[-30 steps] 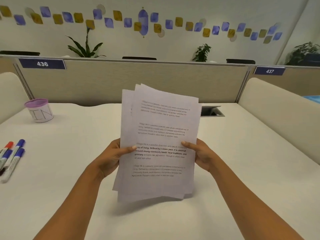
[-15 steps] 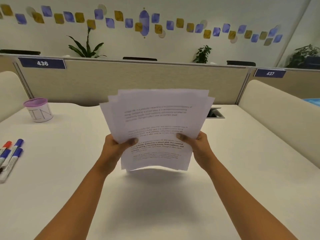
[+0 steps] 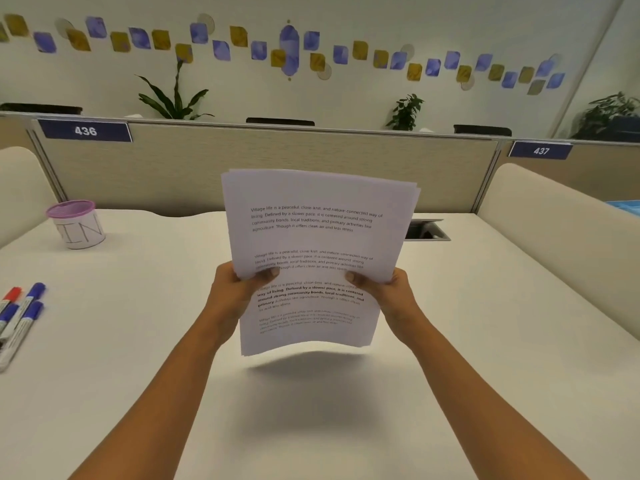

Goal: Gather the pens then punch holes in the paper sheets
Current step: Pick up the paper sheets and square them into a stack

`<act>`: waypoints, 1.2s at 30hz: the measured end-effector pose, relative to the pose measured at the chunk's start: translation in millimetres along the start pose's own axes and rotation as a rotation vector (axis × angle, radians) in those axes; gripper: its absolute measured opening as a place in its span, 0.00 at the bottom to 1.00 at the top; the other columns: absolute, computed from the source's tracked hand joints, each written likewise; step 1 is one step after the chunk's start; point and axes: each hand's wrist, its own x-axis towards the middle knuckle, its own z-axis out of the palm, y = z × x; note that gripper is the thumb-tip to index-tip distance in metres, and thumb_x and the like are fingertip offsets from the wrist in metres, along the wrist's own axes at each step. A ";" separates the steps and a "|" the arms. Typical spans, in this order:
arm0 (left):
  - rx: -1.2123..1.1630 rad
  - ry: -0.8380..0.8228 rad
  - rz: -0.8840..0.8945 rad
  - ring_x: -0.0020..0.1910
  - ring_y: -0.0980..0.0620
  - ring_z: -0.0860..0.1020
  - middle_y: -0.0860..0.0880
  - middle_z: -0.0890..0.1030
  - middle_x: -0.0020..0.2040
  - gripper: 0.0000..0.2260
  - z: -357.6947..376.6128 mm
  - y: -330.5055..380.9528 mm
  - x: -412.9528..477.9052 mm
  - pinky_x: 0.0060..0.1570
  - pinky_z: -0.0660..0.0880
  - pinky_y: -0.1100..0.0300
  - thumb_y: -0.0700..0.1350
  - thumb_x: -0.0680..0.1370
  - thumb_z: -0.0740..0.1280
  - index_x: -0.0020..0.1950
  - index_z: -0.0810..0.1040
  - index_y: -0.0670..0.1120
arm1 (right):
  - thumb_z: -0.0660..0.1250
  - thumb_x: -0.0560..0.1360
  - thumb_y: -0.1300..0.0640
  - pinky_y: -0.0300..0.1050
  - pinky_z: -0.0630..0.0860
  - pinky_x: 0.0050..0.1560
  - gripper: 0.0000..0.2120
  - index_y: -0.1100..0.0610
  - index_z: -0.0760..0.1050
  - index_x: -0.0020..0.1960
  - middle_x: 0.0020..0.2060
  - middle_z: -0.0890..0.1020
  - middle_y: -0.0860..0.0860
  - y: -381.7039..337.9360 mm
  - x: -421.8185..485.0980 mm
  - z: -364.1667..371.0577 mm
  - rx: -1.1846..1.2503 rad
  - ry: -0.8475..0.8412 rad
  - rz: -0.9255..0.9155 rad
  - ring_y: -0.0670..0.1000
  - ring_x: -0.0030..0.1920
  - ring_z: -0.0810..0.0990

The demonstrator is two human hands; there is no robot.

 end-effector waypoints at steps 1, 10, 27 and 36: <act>0.000 -0.001 -0.003 0.41 0.48 0.83 0.51 0.86 0.43 0.10 -0.1 -1.0 -1.0 0.42 0.80 0.53 0.46 0.64 0.73 0.44 0.83 0.51 | 0.77 0.63 0.58 0.50 0.82 0.46 0.11 0.51 0.82 0.45 0.44 0.86 0.51 1.0 -0.8 -1.8 -0.001 -0.003 0.004 0.54 0.44 0.84; -0.027 0.039 -0.066 0.43 0.46 0.83 0.51 0.86 0.42 0.09 6.8 -17.5 -9.7 0.45 0.78 0.50 0.38 0.67 0.73 0.45 0.82 0.49 | 0.74 0.66 0.60 0.45 0.81 0.42 0.07 0.53 0.83 0.44 0.41 0.86 0.50 8.1 -3.2 -4.5 0.024 0.030 0.040 0.52 0.41 0.84; -0.031 -0.003 -0.053 0.41 0.51 0.84 0.52 0.86 0.43 0.11 5.2 -22.8 -15.8 0.39 0.79 0.58 0.44 0.63 0.76 0.44 0.83 0.51 | 0.76 0.64 0.58 0.48 0.82 0.44 0.10 0.52 0.83 0.44 0.43 0.86 0.50 12.9 -4.4 -7.8 0.029 0.011 0.012 0.53 0.43 0.84; -0.099 0.080 -0.083 0.40 0.49 0.84 0.51 0.86 0.41 0.07 3.9 -32.5 -21.8 0.40 0.79 0.53 0.43 0.67 0.74 0.43 0.83 0.50 | 0.74 0.69 0.59 0.39 0.78 0.47 0.11 0.57 0.82 0.51 0.48 0.85 0.52 50.8 -21.7 -25.1 -0.090 -0.034 0.149 0.54 0.49 0.83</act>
